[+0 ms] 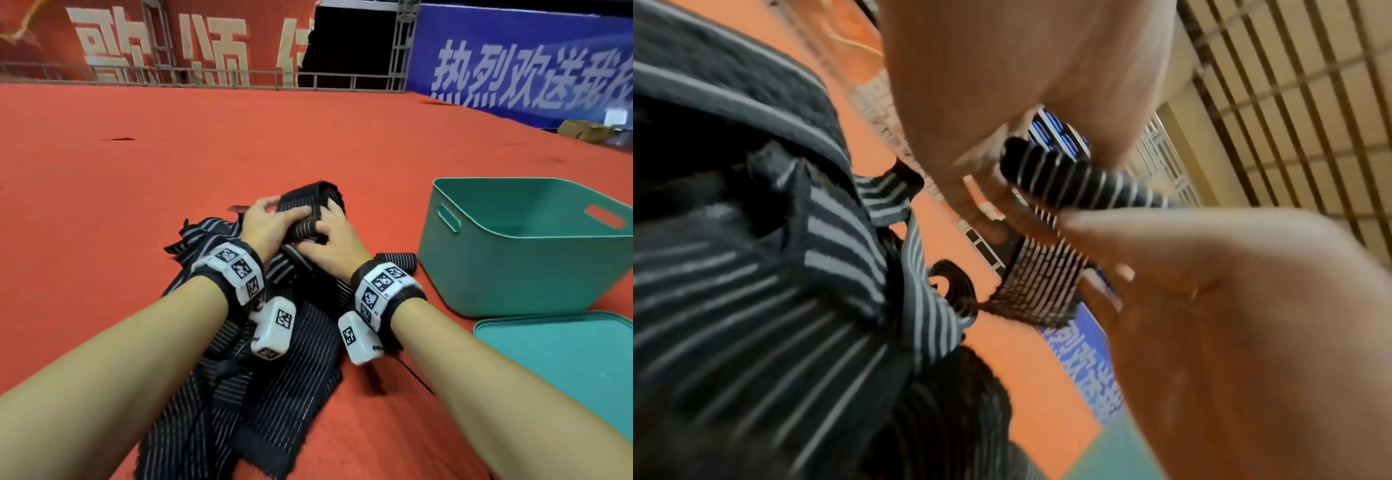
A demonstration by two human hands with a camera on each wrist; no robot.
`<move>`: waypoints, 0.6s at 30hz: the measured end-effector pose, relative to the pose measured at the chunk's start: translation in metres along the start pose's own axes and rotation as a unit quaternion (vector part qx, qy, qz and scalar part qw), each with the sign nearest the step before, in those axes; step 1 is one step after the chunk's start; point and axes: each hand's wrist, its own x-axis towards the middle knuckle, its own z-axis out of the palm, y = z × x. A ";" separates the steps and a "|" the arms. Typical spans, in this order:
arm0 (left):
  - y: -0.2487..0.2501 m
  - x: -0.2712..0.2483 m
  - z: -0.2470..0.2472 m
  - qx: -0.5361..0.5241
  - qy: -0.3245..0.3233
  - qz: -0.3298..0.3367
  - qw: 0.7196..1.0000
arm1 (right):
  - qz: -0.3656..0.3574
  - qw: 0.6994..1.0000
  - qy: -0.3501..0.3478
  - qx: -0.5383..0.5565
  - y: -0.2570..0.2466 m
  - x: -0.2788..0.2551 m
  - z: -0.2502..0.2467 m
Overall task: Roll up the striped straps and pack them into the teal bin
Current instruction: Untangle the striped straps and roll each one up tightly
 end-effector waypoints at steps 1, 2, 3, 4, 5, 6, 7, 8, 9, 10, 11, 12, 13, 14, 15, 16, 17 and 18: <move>0.011 -0.001 -0.009 -0.015 0.024 0.021 0.999 | 0.005 0.999 0.004 0.041 -0.006 0.001 -0.003; 0.021 -0.001 -0.020 -0.029 0.048 0.038 0.998 | 0.031 0.995 0.011 0.095 -0.012 0.001 -0.006; 0.031 -0.003 -0.030 -0.048 0.063 0.053 0.995 | 0.059 0.989 0.024 0.135 -0.013 0.001 -0.009; 0.041 -0.007 -0.041 -0.067 0.072 0.060 0.993 | 0.083 0.984 0.047 0.151 -0.013 -0.001 -0.012; 0.047 -0.009 -0.051 -0.083 0.074 0.062 0.992 | 0.105 0.981 0.076 0.145 -0.009 -0.003 -0.015; 0.053 -0.013 -0.059 -0.093 0.072 0.061 0.991 | 0.135 0.978 0.098 0.126 -0.003 -0.005 -0.018; 0.058 -0.018 -0.065 -0.096 0.064 0.057 0.992 | 0.171 0.976 0.097 0.096 0.002 -0.010 -0.022; 0.059 -0.023 -0.071 -0.092 0.055 0.052 0.993 | 0.216 0.972 0.068 0.057 0.006 -0.016 -0.024; 0.059 -0.030 -0.075 -0.087 0.048 0.050 0.994 | 0.261 0.965 0.015 0.015 0.010 -0.024 -0.024; 0.057 -0.035 -0.079 -0.080 0.042 0.050 0.995 | 0.300 0.953 -0.043 -0.015 0.014 -0.032 -0.022; 0.054 -0.041 -0.082 -0.073 0.037 0.051 0.995 | 0.326 0.940 -0.093 -0.035 0.016 -0.041 -0.020; 0.049 -0.046 -0.084 -0.066 0.033 0.052 0.996 | 0.334 0.932 -0.127 -0.054 0.018 -0.049 -0.016; 0.044 -0.049 -0.086 -0.056 0.033 0.051 0.997 | 0.327 0.931 -0.140 -0.078 0.021 -0.055 -0.013; 0.039 -0.053 -0.087 -0.044 0.031 0.051 0.997 | 0.318 0.933 -0.131 -0.107 0.025 -0.060 -0.011; 0.035 -0.056 -0.088 -0.029 0.029 0.051 0.998 | 0.310 0.935 -0.106 -0.134 0.027 -0.062 -0.011; 0.032 -0.058 -0.089 -0.018 0.027 0.051 0.998 | 0.310 0.936 -0.072 -0.150 0.029 -0.062 -0.012; 0.029 -0.059 -0.089 -0.010 0.025 0.049 0.998 | 0.310 0.939 -0.037 -0.148 0.029 -0.061 -0.014; 0.028 -0.060 -0.090 -0.003 0.022 0.048 0.999 | 0.307 0.944 -0.009 -0.121 0.027 -0.058 -0.017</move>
